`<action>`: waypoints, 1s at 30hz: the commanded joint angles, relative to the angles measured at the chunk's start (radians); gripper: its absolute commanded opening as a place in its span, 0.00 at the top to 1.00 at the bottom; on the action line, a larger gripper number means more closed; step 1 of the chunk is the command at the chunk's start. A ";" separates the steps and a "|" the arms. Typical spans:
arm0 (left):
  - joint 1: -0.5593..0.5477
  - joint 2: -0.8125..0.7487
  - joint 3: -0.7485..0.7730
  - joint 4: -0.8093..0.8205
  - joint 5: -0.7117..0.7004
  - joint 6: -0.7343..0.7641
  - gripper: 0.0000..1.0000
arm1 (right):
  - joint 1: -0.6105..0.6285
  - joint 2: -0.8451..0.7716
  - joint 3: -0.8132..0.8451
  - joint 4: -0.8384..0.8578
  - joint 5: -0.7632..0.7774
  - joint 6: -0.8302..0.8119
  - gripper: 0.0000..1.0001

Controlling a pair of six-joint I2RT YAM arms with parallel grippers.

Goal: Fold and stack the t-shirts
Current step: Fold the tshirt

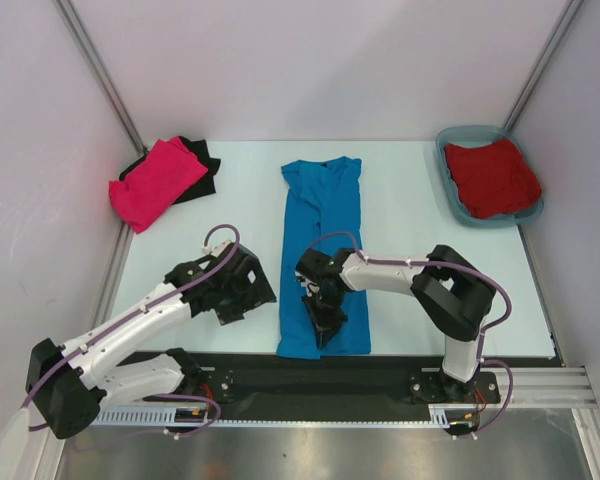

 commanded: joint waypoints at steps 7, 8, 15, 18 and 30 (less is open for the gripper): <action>0.007 0.009 0.034 0.025 0.009 0.005 0.07 | 0.028 0.033 0.024 -0.075 -0.039 -0.048 1.00; 0.007 0.009 0.035 0.025 0.010 0.006 0.07 | 0.028 0.042 0.026 -0.077 -0.037 -0.051 0.99; 0.007 0.011 0.039 0.025 0.009 0.006 0.07 | 0.018 0.008 0.041 -0.124 0.094 -0.029 0.54; 0.007 0.015 0.037 0.038 0.017 0.015 0.07 | 0.007 -0.071 0.073 -0.178 0.256 -0.006 0.47; 0.007 0.215 0.112 0.123 0.076 0.178 0.07 | -0.165 -0.271 0.061 -0.230 0.450 0.009 0.42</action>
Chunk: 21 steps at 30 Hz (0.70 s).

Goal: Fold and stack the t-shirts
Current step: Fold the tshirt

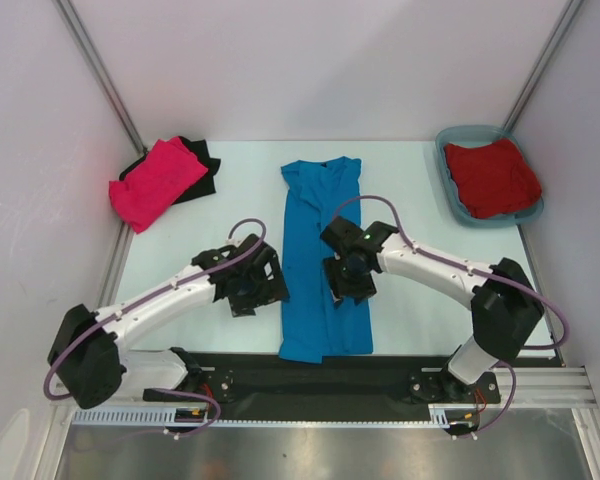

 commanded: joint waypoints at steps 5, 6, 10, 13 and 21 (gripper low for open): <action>0.014 0.082 0.131 0.036 -0.011 0.104 0.03 | -0.145 -0.027 -0.039 0.001 0.127 -0.008 0.43; 0.017 0.090 0.136 0.043 -0.007 0.107 0.03 | -0.161 -0.021 -0.041 0.012 0.105 -0.009 0.43; 0.019 0.153 0.173 0.068 0.041 0.131 0.03 | -0.182 0.017 -0.024 -0.005 0.057 -0.005 0.48; 0.019 0.179 0.183 0.137 0.157 0.185 0.06 | -0.161 -0.015 -0.029 -0.019 0.043 -0.008 0.50; -0.007 0.315 0.171 0.236 0.638 0.325 0.15 | -0.169 -0.059 -0.065 -0.052 0.065 0.003 0.50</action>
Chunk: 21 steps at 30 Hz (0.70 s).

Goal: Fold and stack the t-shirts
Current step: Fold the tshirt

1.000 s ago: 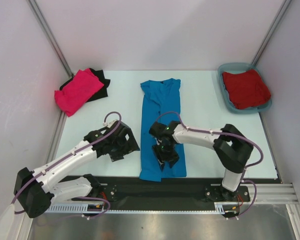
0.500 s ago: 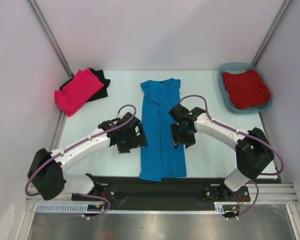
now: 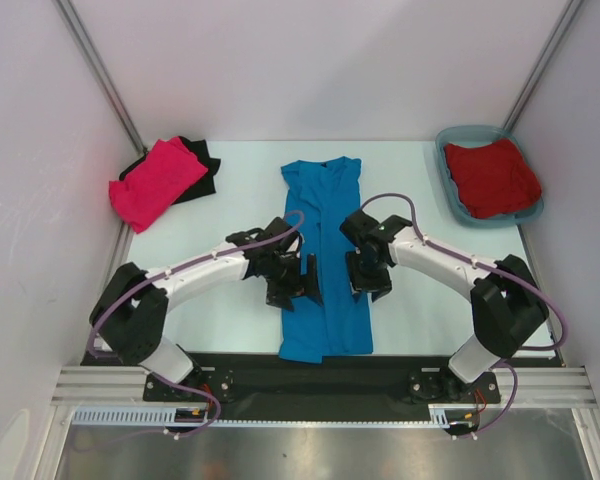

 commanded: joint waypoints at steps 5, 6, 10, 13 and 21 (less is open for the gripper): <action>-0.027 -0.064 -0.087 0.100 0.304 0.038 0.16 | -0.029 -0.072 -0.014 -0.029 0.028 0.028 0.49; -0.027 -0.095 -0.112 0.152 0.318 0.024 0.18 | -0.032 -0.079 -0.013 -0.029 0.028 0.031 0.49; -0.032 -0.163 -0.242 0.318 0.412 -0.095 0.23 | -0.044 -0.092 -0.011 -0.034 0.028 0.046 0.49; -0.037 -0.195 -0.304 0.391 0.444 -0.143 0.25 | -0.047 -0.101 -0.016 -0.037 0.056 0.052 0.49; -0.083 -0.171 -0.318 0.481 0.362 -0.234 0.29 | -0.047 -0.121 -0.027 -0.034 0.053 0.074 0.49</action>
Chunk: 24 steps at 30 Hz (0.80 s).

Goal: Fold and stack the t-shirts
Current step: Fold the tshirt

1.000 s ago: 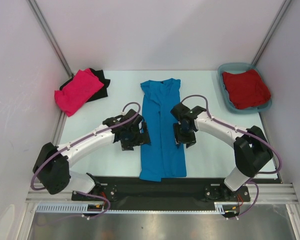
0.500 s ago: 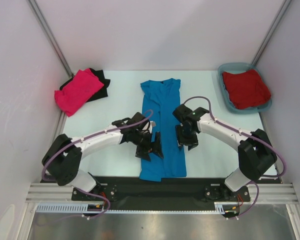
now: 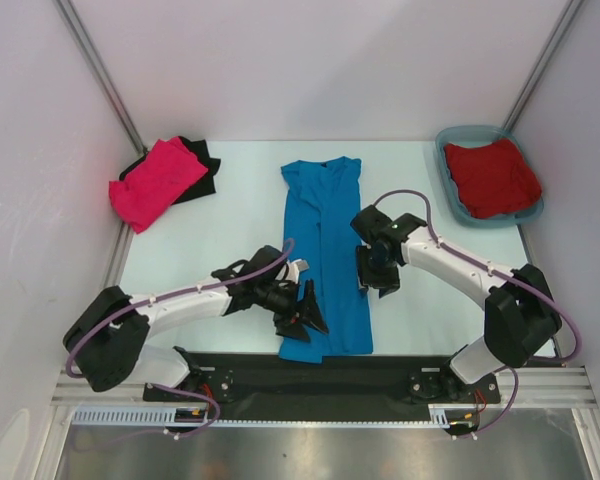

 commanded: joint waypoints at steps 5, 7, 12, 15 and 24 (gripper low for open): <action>-0.089 0.037 0.087 -0.063 -0.259 -0.062 0.35 | 0.000 -0.065 -0.015 -0.009 0.030 0.040 0.50; -0.118 0.034 0.089 -0.076 -0.383 -0.100 0.37 | 0.001 -0.074 -0.022 -0.012 0.034 0.046 0.50; -0.236 0.035 0.067 -0.074 -0.582 -0.209 0.43 | 0.007 -0.122 -0.055 -0.009 0.039 0.069 0.50; -0.274 0.034 0.053 -0.063 -0.691 -0.260 0.48 | 0.014 -0.148 -0.084 0.006 0.037 0.083 0.50; -0.365 0.144 0.096 -0.057 -0.891 -0.377 0.57 | 0.044 -0.168 -0.131 0.028 0.031 0.107 0.50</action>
